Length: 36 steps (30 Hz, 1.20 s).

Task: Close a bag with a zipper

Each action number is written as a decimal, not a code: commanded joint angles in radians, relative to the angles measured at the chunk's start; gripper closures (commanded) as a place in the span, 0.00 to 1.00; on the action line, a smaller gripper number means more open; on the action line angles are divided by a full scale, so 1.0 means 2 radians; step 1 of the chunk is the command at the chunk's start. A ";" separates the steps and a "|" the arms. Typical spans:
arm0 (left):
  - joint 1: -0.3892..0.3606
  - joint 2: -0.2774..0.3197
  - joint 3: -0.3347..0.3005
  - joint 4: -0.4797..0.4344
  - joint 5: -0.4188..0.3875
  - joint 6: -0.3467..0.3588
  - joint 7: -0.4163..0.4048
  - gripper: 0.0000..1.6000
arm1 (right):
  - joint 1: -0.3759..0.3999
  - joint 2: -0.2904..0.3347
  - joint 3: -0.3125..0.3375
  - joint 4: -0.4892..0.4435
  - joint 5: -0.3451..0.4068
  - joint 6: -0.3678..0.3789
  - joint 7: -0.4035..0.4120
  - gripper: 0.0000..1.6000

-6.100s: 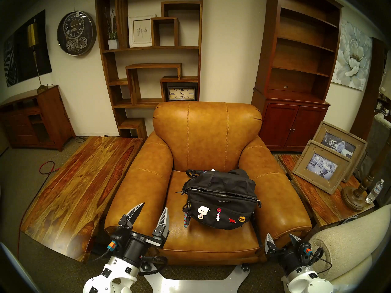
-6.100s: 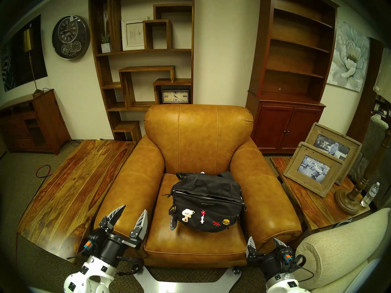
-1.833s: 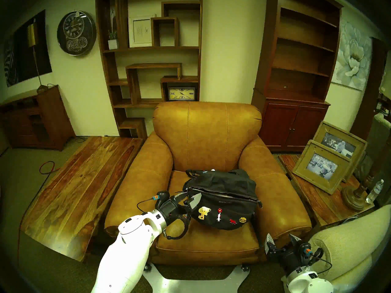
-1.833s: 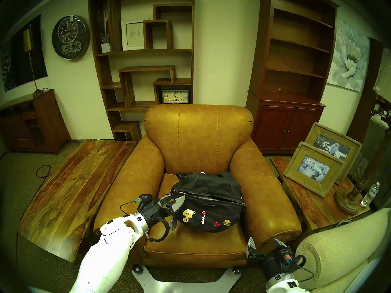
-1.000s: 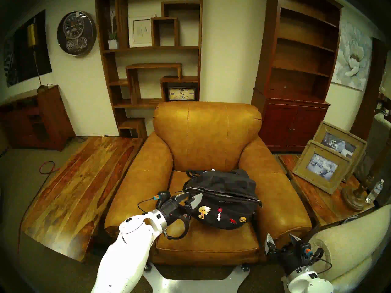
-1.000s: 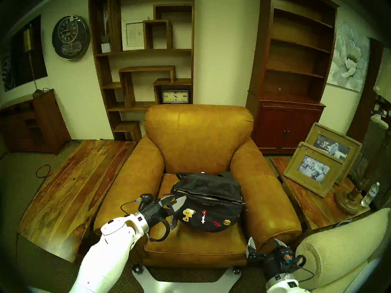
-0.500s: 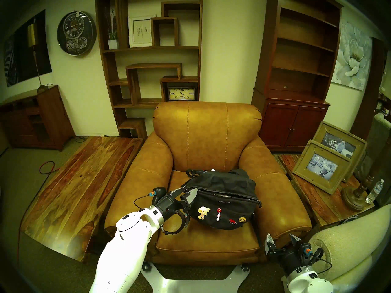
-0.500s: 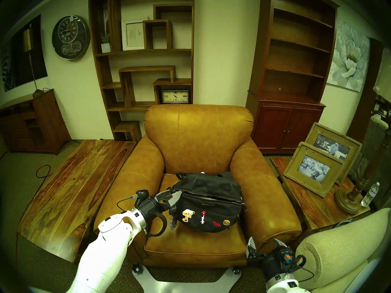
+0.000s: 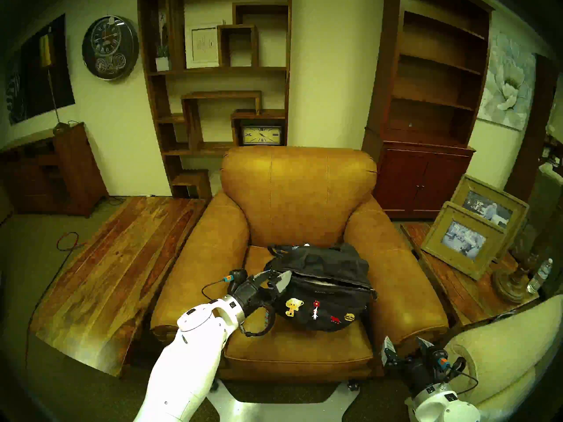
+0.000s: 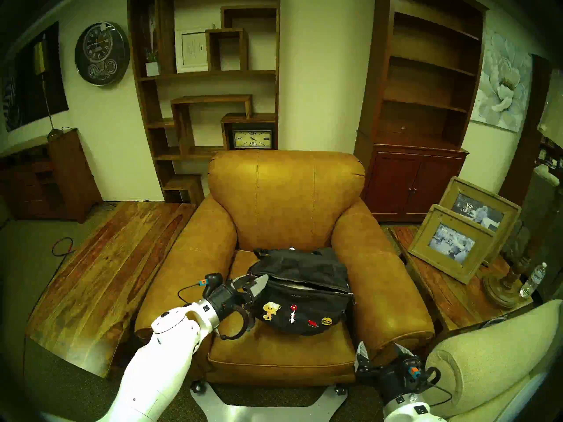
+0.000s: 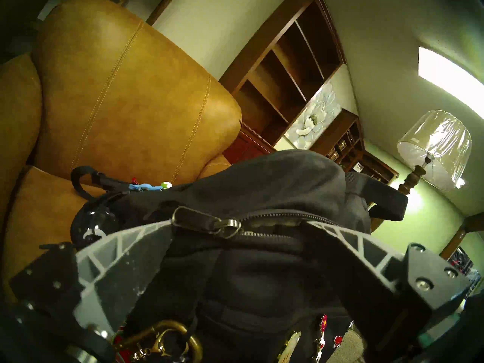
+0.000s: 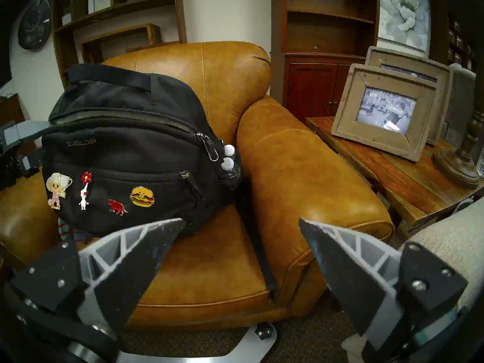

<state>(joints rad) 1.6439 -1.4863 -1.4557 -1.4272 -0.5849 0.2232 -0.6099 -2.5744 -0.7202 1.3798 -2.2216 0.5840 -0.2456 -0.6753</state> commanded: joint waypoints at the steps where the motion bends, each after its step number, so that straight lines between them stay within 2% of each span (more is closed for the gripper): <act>1: -0.006 -0.015 -0.004 -0.005 -0.006 -0.010 0.009 0.00 | 0.000 -0.001 0.001 -0.007 0.001 -0.002 0.000 0.00; 7: -0.007 -0.016 -0.012 -0.001 -0.016 -0.011 0.011 0.00 | 0.000 -0.001 0.001 -0.007 0.001 -0.002 0.000 0.00; 23: -0.006 -0.004 -0.020 0.013 -0.034 -0.004 -0.028 0.00 | 0.000 -0.001 0.001 -0.007 0.001 -0.002 0.000 0.00; 36: -0.008 -0.021 -0.037 0.028 -0.072 0.002 -0.050 0.00 | 0.000 -0.001 0.001 -0.007 0.001 -0.002 0.000 0.00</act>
<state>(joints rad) 1.6403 -1.5097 -1.5245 -1.3681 -0.6880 0.2193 -0.6756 -2.5746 -0.7197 1.3798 -2.2216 0.5841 -0.2457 -0.6757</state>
